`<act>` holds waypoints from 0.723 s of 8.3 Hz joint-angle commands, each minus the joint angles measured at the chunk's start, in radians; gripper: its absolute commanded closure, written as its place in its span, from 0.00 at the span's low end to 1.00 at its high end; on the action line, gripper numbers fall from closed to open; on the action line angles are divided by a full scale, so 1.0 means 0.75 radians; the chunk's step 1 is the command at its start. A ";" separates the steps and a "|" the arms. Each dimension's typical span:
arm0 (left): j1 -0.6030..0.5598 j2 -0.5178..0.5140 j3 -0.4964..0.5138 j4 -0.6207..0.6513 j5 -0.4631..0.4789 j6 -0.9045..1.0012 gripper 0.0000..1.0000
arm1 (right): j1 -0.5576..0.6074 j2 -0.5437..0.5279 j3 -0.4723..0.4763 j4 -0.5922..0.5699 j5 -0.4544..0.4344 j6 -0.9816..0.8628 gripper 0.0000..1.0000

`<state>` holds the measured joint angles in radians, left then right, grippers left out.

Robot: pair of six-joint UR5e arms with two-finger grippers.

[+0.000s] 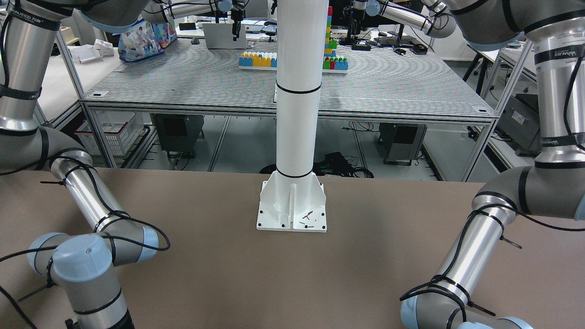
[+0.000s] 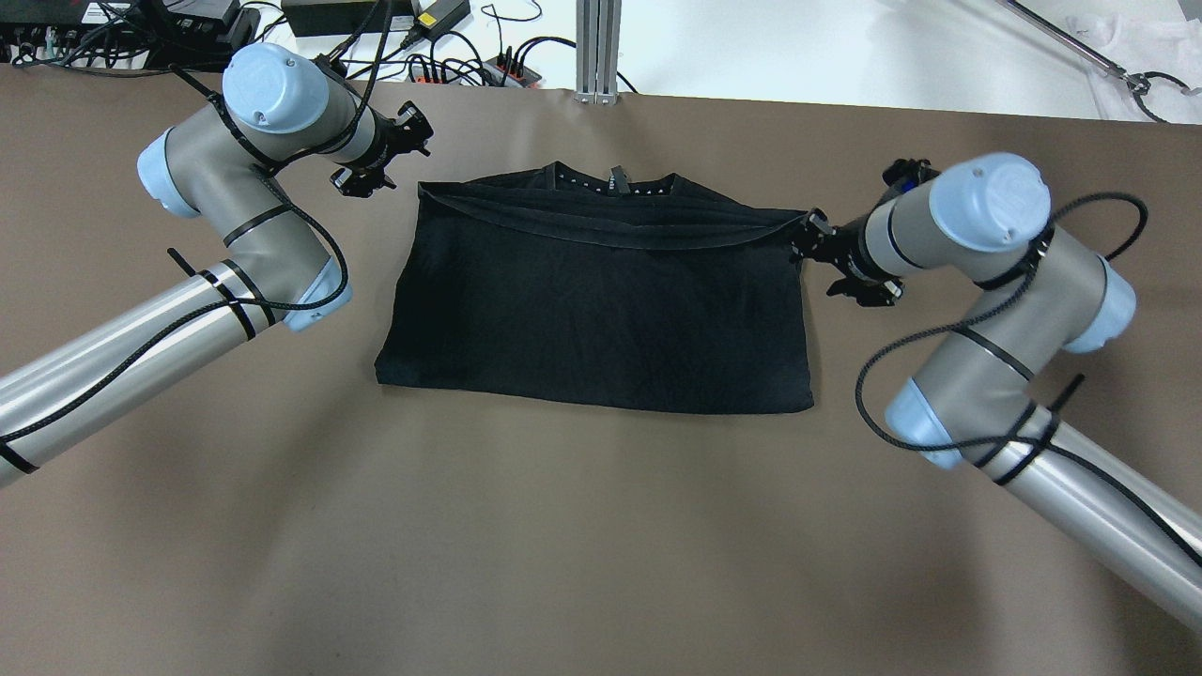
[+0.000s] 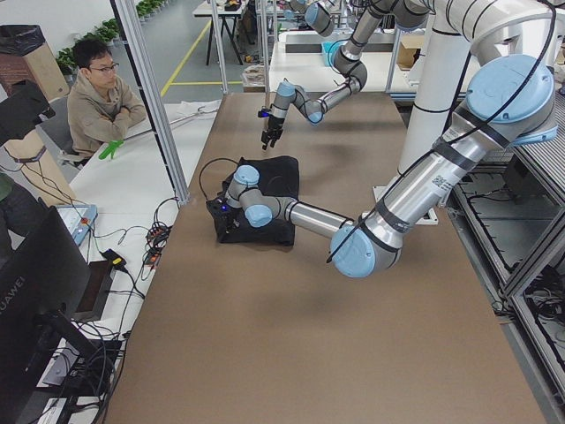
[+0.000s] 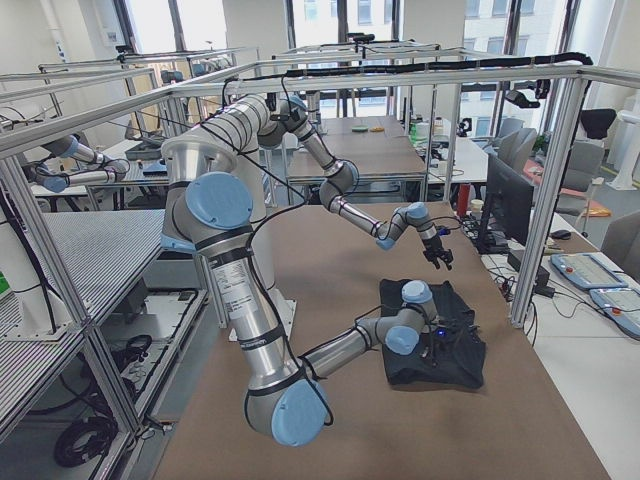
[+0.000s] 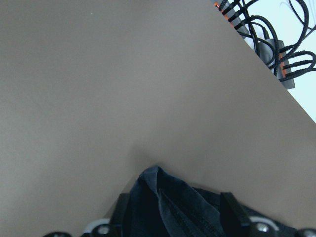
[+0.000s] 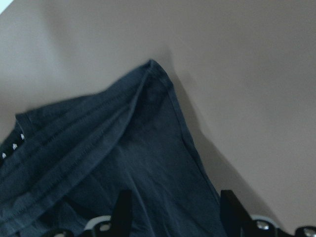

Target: Fold clothes

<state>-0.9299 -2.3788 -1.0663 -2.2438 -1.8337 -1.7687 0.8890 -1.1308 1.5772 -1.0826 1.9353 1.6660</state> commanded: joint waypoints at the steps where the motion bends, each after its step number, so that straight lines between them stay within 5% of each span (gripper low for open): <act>1: 0.004 -0.003 0.000 0.004 0.003 0.008 0.31 | -0.150 -0.320 0.247 0.176 -0.007 0.083 0.31; 6: 0.011 -0.005 -0.010 0.004 0.042 0.000 0.30 | -0.300 -0.339 0.149 0.325 -0.165 0.166 0.33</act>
<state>-0.9237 -2.3817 -1.0698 -2.2412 -1.8202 -1.7644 0.6745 -1.3834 1.7070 -0.8563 1.8271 1.7872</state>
